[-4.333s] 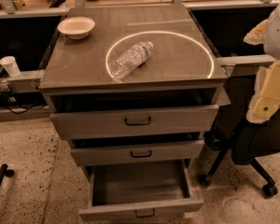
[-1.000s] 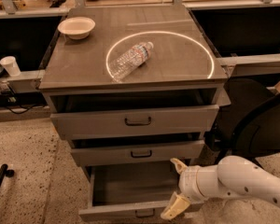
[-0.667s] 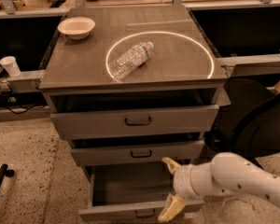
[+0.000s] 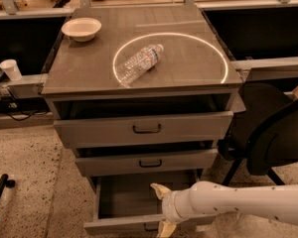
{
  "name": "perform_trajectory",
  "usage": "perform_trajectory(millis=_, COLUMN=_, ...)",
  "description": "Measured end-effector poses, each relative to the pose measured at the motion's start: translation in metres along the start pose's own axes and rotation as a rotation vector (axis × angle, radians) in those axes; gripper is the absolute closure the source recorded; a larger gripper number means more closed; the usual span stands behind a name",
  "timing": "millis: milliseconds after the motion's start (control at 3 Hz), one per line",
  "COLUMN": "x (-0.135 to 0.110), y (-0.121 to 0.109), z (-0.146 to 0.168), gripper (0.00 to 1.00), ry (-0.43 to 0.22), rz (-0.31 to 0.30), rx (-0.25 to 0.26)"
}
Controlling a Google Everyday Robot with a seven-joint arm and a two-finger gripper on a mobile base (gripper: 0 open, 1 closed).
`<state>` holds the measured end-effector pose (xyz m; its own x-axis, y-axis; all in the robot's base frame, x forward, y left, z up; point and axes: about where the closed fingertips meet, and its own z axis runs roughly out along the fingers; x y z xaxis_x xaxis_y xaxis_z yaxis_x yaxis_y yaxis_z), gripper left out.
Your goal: Close bottom drawer
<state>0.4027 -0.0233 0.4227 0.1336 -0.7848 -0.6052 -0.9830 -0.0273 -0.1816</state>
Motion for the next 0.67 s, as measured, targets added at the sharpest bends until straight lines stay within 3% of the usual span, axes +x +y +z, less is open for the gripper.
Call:
perform_trajectory(millis=333, x=0.0004, y=-0.0144, z=0.0446, gripper=0.0, ry=-0.049, rz=-0.061, rx=0.046)
perform_trajectory(millis=667, x=-0.0001, y=-0.0197, z=0.0489, gripper=0.0, ry=-0.058, rz=-0.067, rx=0.052)
